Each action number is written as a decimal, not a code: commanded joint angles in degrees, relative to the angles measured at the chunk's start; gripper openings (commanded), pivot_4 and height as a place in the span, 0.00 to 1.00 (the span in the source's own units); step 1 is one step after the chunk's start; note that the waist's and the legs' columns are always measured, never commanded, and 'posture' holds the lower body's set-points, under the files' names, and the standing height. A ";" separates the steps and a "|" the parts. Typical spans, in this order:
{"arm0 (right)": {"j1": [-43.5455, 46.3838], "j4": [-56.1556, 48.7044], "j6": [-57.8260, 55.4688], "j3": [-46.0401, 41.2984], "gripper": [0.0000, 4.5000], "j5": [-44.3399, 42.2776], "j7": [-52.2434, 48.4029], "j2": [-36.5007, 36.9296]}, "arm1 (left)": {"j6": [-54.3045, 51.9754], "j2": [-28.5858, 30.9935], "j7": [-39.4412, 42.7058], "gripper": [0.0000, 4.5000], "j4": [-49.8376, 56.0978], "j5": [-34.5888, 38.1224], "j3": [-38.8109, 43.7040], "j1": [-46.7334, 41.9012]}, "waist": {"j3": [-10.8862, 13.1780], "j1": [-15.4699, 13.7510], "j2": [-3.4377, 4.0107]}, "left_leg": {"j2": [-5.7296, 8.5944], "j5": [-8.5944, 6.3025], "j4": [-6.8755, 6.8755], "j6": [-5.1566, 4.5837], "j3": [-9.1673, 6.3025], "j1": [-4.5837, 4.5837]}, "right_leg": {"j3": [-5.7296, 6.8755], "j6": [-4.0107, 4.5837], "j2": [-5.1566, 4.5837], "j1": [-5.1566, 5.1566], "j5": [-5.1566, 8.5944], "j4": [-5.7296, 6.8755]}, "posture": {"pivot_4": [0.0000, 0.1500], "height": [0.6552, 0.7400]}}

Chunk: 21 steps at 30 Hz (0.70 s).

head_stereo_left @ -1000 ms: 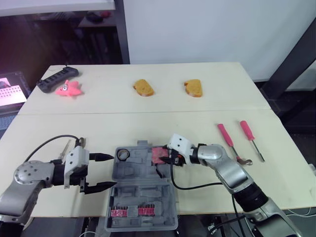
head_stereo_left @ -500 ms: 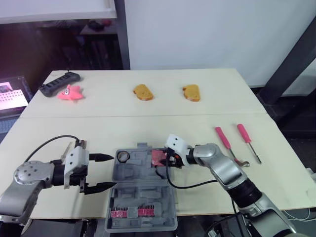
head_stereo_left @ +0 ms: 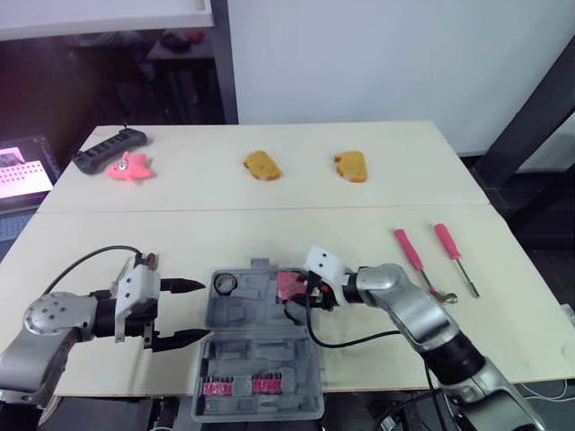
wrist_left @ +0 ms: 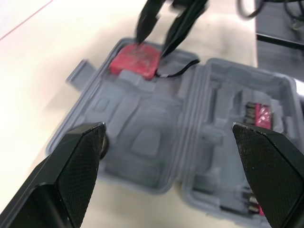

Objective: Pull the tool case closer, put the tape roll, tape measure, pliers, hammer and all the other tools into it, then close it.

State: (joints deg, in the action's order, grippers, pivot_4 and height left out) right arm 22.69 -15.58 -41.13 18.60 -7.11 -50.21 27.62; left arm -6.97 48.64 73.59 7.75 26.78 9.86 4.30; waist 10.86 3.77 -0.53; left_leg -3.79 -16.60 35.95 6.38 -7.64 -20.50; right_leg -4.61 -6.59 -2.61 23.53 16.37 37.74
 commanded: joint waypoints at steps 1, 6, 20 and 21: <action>-1.48 -8.23 2.14 -8.77 0.51 -4.96 -1.38 3.32 | 1.12 1.19 0.24 1.00 -0.90 1.13 4.36 1.23 | 0.02 0.03 0.02 | 0.00 0.00 -0.02 0.00 0.00 0.02 | 0.00 0.00 0.00 -0.01 0.00 0.00 | 1.00 1.00; -11.25 -12.58 7.05 -22.63 0.64 -10.58 -4.95 11.22 | 3.83 3.13 1.02 1.00 -9.66 0.38 12.53 5.30 | 0.05 -0.04 -0.05 | 0.00 -0.01 -0.26 -0.01 0.01 0.02 | 0.01 0.09 -0.01 -0.01 0.10 -0.23 | 1.00 1.00; -40.50 7.54 31.47 -46.11 0.99 -11.61 -12.33 16.66 | 20.21 13.43 1.41 1.00 -54.65 -5.71 22.36 2.30 | 0.16 -0.06 -0.22 | 0.01 -0.02 -0.34 -0.02 0.24 0.11 | -0.09 0.21 -0.07 -0.08 0.11 -0.48 | 1.00 1.00; -41.24 8.58 32.75 -46.01 0.99 -11.31 -12.39 16.50 | 20.63 13.52 1.61 1.00 -55.76 -5.87 22.15 2.09 | 0.15 0.00 -0.22 | 0.01 -0.02 -0.34 -0.01 0.24 0.11 | -0.09 0.21 -0.07 -0.08 0.11 -0.48 | 1.00 1.00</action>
State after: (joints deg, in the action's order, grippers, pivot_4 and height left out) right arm -18.05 -7.46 -11.12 -25.80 -18.28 -62.14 43.68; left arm 12.19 60.32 74.80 -46.72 21.35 31.11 6.59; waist 11.02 3.78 -0.75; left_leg -3.79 -16.61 35.60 6.37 -7.40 -20.38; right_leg -4.70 -6.38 -2.68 23.45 16.48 37.26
